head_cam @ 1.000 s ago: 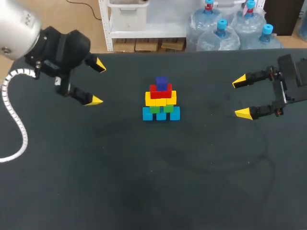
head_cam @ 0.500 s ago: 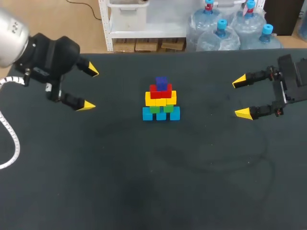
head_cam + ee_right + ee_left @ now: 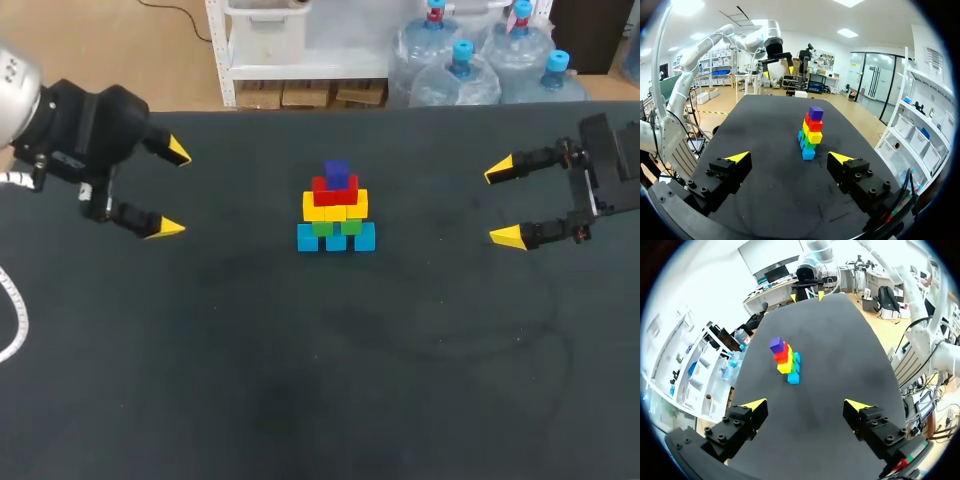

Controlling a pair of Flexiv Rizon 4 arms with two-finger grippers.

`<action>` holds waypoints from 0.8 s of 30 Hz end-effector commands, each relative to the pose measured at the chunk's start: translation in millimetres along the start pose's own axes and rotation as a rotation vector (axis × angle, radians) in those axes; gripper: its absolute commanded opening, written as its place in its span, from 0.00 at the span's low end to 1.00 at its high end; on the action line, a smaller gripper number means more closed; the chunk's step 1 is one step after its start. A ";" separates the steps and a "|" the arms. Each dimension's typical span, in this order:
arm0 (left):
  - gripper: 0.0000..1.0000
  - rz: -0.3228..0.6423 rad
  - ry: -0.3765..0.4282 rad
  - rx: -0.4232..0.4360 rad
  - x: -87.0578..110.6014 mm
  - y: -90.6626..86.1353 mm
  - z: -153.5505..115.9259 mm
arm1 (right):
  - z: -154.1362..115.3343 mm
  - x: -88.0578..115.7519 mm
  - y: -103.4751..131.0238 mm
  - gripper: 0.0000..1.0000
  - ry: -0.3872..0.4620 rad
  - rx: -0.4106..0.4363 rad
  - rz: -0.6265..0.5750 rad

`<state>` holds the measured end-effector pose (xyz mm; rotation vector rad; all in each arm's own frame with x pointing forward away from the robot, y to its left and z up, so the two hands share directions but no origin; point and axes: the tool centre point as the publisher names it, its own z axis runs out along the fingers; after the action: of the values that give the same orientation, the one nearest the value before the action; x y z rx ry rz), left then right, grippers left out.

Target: Place the blue cubes, place green cubes on the blue cubes, place the yellow cubes on the green cubes, then place the red cubes on the yellow cubes, and place purple cube on the red cubes.

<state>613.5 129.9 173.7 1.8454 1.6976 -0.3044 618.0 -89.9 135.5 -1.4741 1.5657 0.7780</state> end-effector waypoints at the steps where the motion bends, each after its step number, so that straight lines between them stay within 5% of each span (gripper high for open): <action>1: 1.00 -0.002 -0.012 -0.014 6.5 -3.1 -4.4 | -0.2 -0.3 0.4 1.00 0.002 0.001 0.000; 24: 1.00 -0.080 -0.035 -0.079 34.9 -14.0 -29.9 | -0.2 -0.3 0.4 1.00 0.002 0.001 0.000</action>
<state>608.3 168.6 175.8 1.7272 1.7618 -0.2942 618.0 -89.9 135.5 -1.4741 1.5657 0.7781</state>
